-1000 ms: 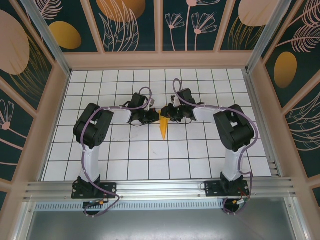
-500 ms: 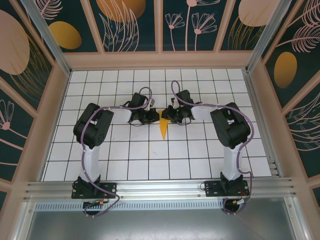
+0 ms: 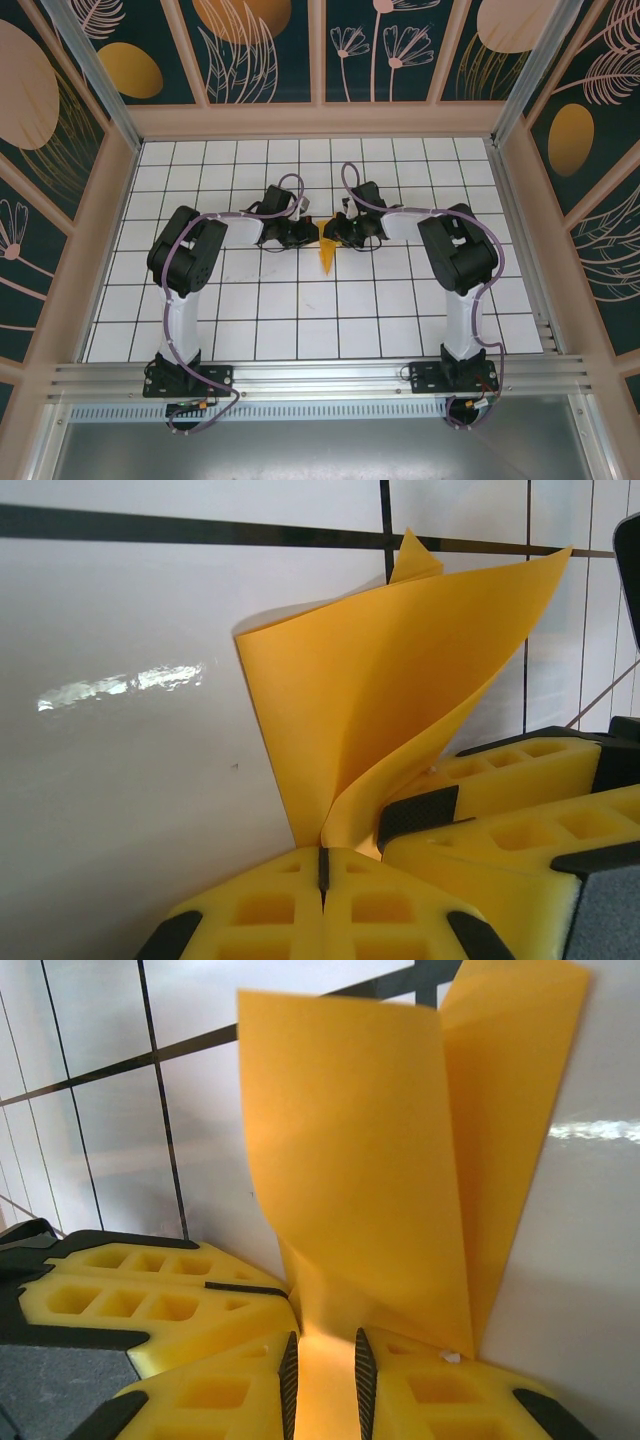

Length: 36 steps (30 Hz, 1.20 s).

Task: Fold a paper plane with a square sheet of paper (fold left side to right side)
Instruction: Fold the wing for the fifth time at the center of the table.

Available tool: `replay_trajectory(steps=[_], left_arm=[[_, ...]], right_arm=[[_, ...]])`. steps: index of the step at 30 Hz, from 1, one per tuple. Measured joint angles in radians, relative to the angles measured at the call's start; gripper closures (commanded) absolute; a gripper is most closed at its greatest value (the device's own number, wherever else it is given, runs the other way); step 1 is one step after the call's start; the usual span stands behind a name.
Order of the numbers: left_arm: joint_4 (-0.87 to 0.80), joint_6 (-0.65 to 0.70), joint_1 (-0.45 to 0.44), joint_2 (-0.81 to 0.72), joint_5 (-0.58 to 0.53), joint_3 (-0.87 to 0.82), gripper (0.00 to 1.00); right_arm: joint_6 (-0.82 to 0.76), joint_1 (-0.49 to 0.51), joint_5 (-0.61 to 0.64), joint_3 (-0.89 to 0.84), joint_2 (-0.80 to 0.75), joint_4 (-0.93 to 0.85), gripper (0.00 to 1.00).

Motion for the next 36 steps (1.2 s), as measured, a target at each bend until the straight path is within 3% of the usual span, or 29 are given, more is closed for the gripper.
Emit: replay_trajectory(steps=[8,16,20,24,29,36], left_arm=[[0.018,0.029,-0.01,-0.054,-0.067,-0.046,0.73],[0.003,0.039,0.021,-0.23,-0.159,-0.23,0.69],[0.023,0.026,0.007,-0.367,-0.127,-0.343,0.67],[0.086,-0.018,-0.061,-0.444,-0.079,-0.382,0.66],[0.169,-0.07,-0.156,-0.436,-0.037,-0.381,0.66],[0.236,-0.112,-0.172,-0.307,-0.022,-0.339,0.68]], right_arm=[[0.002,-0.003,-0.008,-0.008,0.0,0.012,0.73],[0.004,-0.005,-0.016,-0.011,0.0,0.02,0.73],[0.004,-0.005,-0.016,-0.011,0.0,0.02,0.73],[0.004,-0.005,-0.016,-0.011,0.0,0.021,0.73],[0.004,-0.005,-0.016,-0.011,0.001,0.021,0.73],[0.004,-0.005,-0.016,-0.011,0.001,0.021,0.73]])
